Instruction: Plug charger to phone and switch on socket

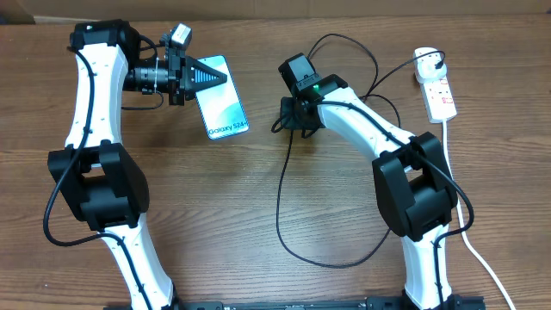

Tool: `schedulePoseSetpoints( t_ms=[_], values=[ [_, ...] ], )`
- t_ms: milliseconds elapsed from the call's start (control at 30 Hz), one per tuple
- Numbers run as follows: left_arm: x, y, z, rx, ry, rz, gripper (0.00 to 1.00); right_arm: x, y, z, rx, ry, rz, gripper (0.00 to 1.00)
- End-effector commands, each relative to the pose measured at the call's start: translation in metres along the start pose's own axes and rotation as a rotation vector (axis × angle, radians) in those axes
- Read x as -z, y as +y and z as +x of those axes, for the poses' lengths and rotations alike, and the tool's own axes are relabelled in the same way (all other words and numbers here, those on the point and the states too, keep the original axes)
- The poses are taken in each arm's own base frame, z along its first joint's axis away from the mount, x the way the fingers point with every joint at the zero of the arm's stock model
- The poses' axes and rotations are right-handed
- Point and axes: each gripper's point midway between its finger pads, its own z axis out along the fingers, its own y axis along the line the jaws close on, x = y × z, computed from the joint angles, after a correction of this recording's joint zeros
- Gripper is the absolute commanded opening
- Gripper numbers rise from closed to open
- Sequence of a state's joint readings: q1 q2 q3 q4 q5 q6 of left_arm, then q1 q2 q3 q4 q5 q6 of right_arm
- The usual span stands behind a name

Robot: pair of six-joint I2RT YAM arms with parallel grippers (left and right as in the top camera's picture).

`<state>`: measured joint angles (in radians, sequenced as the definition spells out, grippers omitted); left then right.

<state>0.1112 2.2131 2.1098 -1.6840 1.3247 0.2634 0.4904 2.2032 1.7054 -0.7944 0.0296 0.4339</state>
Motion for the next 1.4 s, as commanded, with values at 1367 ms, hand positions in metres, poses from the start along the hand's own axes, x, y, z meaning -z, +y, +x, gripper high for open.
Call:
schedulePoseSetpoints(
  t_ms=[1367],
  values=[
    [-0.001, -0.013, 0.001, 0.006, -0.004, 0.028, 0.04, -0.011, 0.002, -0.012, -0.015, -0.031, -0.019, 0.34]
  ],
)
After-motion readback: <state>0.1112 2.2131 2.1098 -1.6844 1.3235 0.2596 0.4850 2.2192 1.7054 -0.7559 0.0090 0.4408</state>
